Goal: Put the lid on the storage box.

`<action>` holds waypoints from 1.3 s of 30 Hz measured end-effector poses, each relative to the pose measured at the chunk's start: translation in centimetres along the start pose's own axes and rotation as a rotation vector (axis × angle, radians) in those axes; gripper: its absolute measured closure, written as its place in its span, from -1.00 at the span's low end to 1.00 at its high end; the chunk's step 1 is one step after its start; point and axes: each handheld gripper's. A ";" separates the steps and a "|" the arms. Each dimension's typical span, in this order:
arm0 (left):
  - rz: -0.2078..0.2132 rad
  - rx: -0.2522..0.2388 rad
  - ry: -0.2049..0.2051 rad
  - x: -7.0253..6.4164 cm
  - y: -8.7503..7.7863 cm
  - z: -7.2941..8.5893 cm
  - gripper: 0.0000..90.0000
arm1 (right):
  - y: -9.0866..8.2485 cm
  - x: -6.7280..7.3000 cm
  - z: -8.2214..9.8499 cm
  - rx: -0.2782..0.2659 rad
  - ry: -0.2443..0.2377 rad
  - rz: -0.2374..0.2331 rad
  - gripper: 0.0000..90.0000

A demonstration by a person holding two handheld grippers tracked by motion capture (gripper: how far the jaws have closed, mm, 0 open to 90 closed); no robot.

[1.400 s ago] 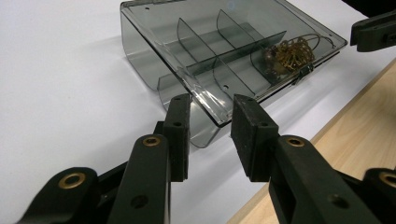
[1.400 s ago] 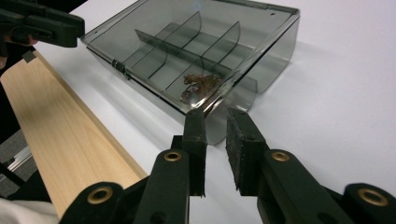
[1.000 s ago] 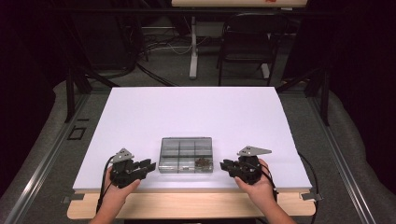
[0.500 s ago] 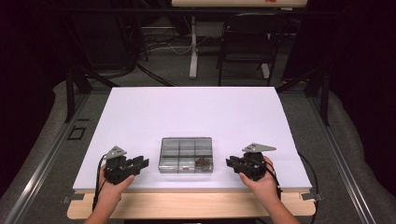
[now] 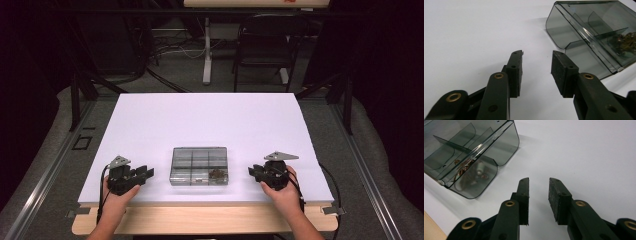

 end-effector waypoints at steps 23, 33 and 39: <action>-0.030 0.036 0.057 -0.2 1.3 0.4 0.16 | 1.1 -1.6 0.5 -0.036 0.117 -0.006 0.34; -0.033 0.039 0.061 -0.3 1.5 0.6 0.15 | 1.4 -1.3 0.5 -0.035 0.122 -0.028 0.29; -0.032 0.044 0.073 -0.4 1.6 0.6 0.12 | 1.4 -1.2 0.6 -0.029 0.120 -0.036 0.27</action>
Point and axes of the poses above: each handheld gripper's, and its own axes: y roughly forward along the jaws, z roughly out of its underside, x roughly to its left, and after that the axes turned 4 degrees about -y, right-handed
